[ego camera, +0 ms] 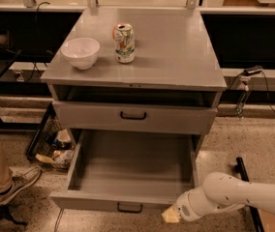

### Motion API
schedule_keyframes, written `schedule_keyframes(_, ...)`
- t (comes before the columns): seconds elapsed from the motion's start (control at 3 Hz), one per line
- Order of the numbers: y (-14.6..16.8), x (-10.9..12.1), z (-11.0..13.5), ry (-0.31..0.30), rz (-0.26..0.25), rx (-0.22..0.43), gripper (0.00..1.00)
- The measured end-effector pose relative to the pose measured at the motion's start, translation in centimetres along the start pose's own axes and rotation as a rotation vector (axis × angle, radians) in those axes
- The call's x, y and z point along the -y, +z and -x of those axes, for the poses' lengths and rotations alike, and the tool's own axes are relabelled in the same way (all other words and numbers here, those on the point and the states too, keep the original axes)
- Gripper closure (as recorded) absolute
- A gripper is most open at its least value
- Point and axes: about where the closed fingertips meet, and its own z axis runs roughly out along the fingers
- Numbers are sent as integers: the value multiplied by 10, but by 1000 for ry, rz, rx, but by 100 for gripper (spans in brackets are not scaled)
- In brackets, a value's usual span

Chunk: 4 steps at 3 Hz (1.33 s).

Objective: Close middle drawer

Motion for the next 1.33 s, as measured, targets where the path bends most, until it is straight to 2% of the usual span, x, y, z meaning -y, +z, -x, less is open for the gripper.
schedule_keyframes(0.33, 4, 9, 9, 5, -31, 43, 100)
schedule_keyframes(0.67, 10, 10, 10, 7, -30, 50, 100)
schedule_keyframes(1.0, 23, 16, 22, -24, -38, 76, 100)
schedule_keyframes(1.33, 23, 16, 22, -24, -38, 76, 100)
